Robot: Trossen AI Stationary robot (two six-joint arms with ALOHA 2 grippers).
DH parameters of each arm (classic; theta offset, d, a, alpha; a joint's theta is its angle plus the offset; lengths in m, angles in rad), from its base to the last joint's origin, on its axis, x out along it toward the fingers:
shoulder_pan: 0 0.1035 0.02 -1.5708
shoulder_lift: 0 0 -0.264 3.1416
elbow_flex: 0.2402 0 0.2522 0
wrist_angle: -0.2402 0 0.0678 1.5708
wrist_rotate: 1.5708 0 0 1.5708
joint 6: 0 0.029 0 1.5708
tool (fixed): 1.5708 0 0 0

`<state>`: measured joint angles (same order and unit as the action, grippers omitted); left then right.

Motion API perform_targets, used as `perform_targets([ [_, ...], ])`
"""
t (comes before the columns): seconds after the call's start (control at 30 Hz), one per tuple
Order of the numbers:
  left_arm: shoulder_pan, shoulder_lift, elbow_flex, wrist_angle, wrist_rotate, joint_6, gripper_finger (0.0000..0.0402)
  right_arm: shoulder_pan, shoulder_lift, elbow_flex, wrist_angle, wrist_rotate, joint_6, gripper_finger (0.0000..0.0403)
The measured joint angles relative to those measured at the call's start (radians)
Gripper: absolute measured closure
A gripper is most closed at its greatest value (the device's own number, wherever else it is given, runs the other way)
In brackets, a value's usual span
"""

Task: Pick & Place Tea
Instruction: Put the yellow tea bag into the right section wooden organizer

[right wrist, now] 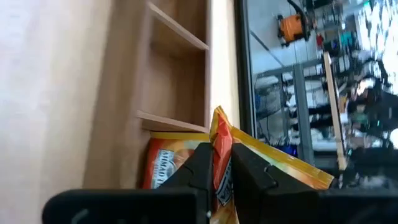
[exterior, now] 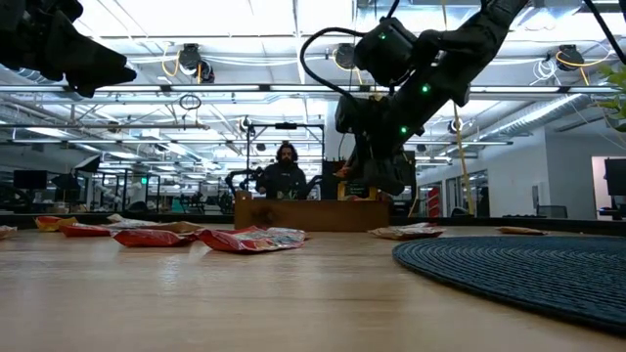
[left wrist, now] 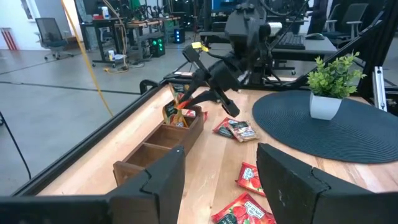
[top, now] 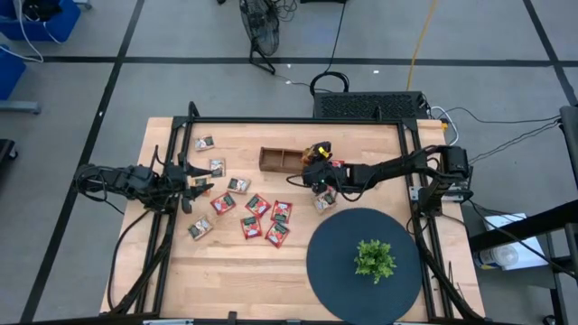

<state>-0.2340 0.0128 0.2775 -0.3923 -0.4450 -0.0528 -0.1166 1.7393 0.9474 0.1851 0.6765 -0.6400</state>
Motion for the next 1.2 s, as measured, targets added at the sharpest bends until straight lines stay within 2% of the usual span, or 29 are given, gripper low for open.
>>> perform_targets([
  [0.27,0.000,0.000,0.000,0.000,0.000,0.000,0.0201,-0.033,-0.001,0.000,-0.003,-0.001,0.103,0.0311],
  [0.57,0.000,0.000,0.000,0.000,0.000,0.000,0.0201,-0.030,-0.001,0.001,-0.015,-0.002,0.135,0.0249],
  [0.77,0.000,0.000,0.000,0.000,0.000,0.000,0.0201,-0.030,-0.001,0.001,-0.017,-0.009,0.194,0.0234],
  [1.03,0.000,0.000,0.000,0.000,0.000,0.000,0.0201,-0.026,-0.001,0.001,-0.017,-0.238,0.266,0.0238],
  [1.2,0.000,0.000,0.000,0.000,0.000,0.000,0.0201,-0.020,-0.001,0.001,-0.008,-0.232,0.265,0.0237],
])
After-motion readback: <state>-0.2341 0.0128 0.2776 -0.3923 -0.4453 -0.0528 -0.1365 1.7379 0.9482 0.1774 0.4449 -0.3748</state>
